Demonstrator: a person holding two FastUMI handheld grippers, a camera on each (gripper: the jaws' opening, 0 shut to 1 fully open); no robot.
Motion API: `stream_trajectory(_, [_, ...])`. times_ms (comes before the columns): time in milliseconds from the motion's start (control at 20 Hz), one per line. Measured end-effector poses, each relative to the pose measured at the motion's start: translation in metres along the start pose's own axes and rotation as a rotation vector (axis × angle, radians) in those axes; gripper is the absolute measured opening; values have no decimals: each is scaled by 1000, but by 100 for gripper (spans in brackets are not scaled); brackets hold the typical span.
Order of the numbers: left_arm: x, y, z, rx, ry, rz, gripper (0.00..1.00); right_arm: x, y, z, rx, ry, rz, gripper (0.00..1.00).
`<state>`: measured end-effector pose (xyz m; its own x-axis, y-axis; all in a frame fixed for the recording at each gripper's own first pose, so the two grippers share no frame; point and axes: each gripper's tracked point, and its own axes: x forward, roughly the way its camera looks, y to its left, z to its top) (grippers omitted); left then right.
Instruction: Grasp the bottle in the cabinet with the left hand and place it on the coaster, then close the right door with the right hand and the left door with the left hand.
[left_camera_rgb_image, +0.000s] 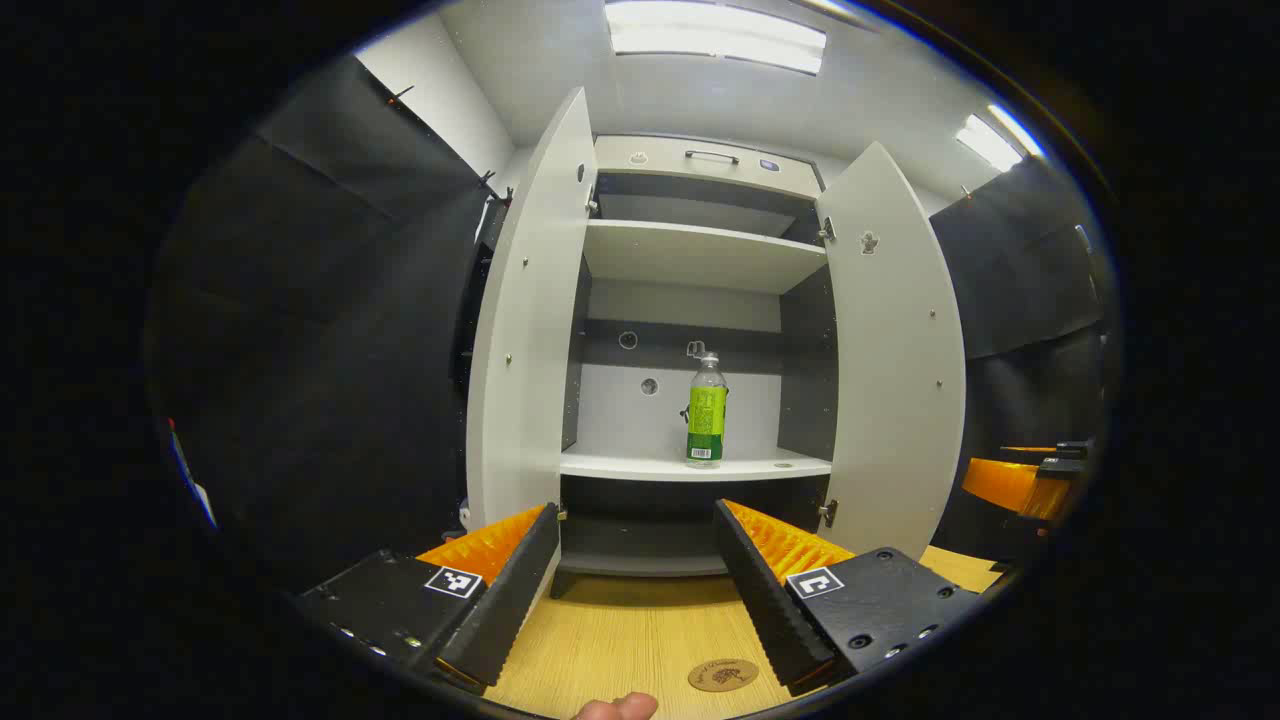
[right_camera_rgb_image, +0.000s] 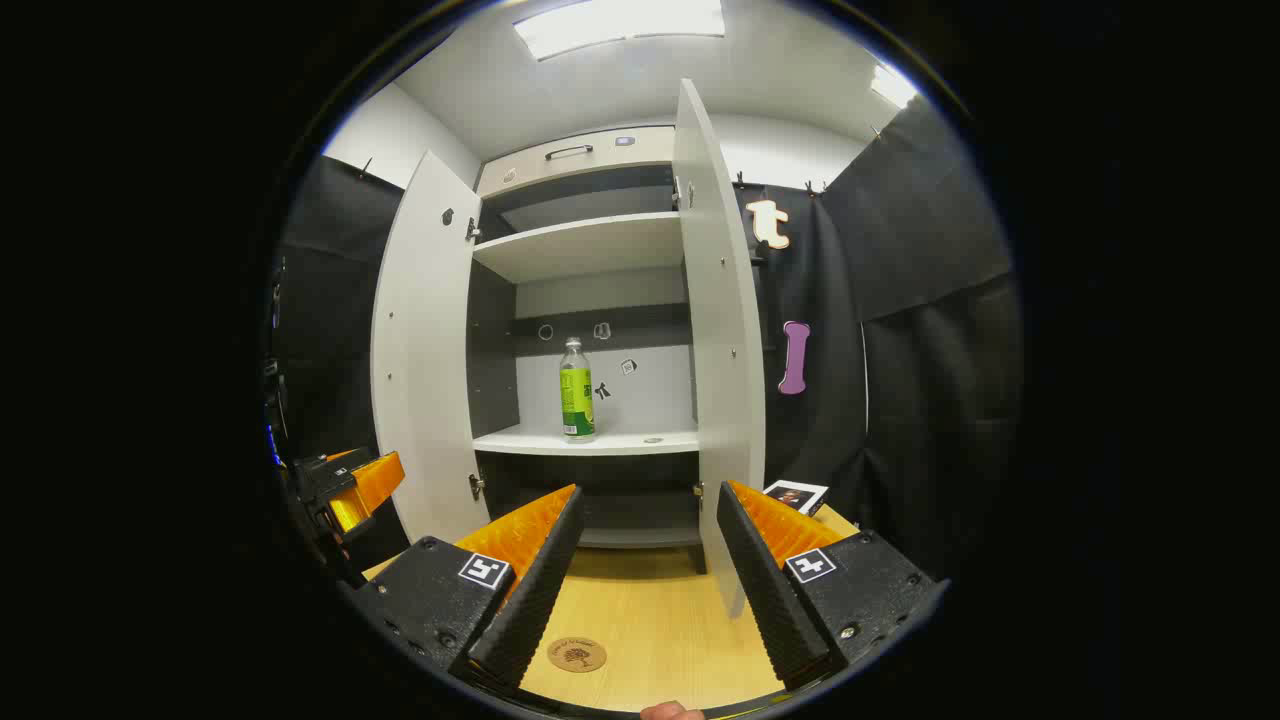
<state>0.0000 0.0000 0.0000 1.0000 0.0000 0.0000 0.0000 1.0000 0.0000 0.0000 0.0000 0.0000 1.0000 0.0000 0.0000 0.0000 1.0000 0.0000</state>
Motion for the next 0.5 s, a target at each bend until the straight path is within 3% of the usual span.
stream_trajectory(100, [1, -1, -2, 2, 3, -1, 95, 5, 4, 0, -3, 9, 19, 82])
stream_trajectory(150, [0, 0, -2, 3, 2, 1, 99, 7, 4, 1, -4, 12, 22, 82])
stream_trajectory(200, [1, 1, -1, 4, -1, 5, 95, 8, 4, 4, 0, 6, 24, 82])
stream_trajectory(300, [2, 4, -3, -3, -1, 12, 95, 8, 4, 7, 3, -5, 18, 83])
stream_trajectory(350, [3, 5, -2, -7, -1, 13, 99, 8, 4, 8, 2, -10, 17, 82])
stream_trajectory(400, [3, 6, -1, -9, -2, 16, 95, 7, 3, 7, 0, -11, 11, 82])
stream_trajectory(450, [3, 7, 0, -9, -5, 18, 99, 6, 4, 6, 0, -9, 11, 82])
stream_trajectory(500, [3, 7, 1, -8, -9, 18, 95, 6, 6, 6, 3, -8, 17, 82])
